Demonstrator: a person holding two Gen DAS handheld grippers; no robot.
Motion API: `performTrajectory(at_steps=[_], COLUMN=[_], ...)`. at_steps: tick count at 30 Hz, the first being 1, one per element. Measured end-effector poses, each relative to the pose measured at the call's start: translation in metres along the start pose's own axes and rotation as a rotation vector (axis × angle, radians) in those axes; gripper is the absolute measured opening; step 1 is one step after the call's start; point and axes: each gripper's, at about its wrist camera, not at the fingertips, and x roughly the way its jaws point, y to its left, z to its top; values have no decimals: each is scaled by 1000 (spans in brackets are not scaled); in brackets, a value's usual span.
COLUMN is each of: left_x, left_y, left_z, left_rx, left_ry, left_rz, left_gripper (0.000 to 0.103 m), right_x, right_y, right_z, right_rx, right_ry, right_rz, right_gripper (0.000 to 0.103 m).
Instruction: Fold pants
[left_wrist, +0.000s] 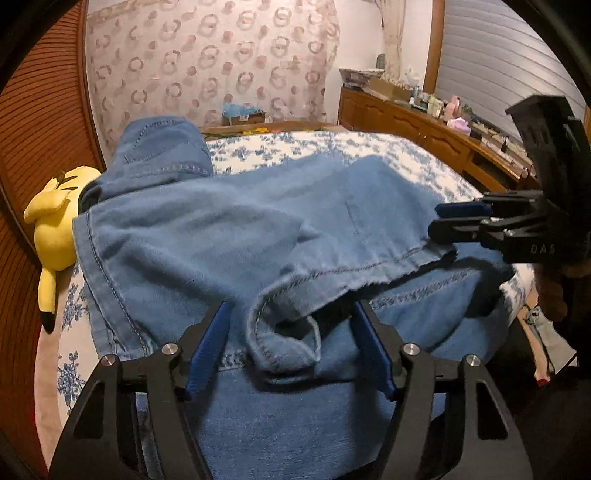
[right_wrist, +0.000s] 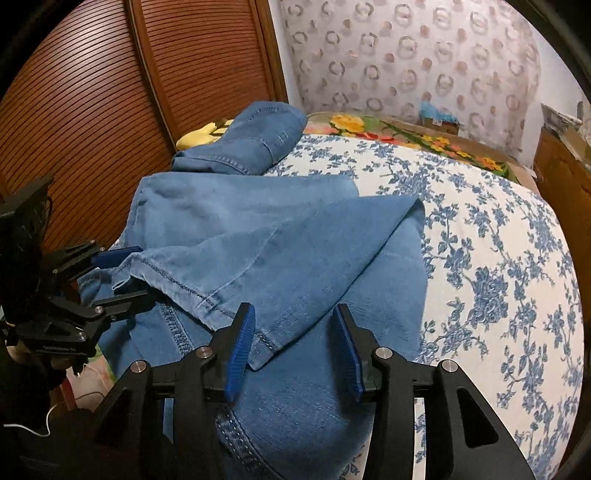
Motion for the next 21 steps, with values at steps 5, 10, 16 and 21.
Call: performTrajectory(at_steps=[5, 10, 16, 21], left_x=[1, -7, -18, -49], left_y=[4, -2, 1, 6], left_z=[-4, -1, 3, 6], left_rx=[-10, 30, 15, -15], left_ry=[-4, -53, -74, -140], left_rz=[-5, -42, -31, -79], left_gripper=[59, 36, 12, 10], right_x=[16, 10, -11, -33], right_y=[2, 4, 10, 16], right_z=[4, 12, 35, 61], right_rx=[15, -29, -112, -167], right_ry=[38, -1, -94, -188], right_rz=[-1, 12, 48, 63], right_gripper=[45, 17, 3, 2])
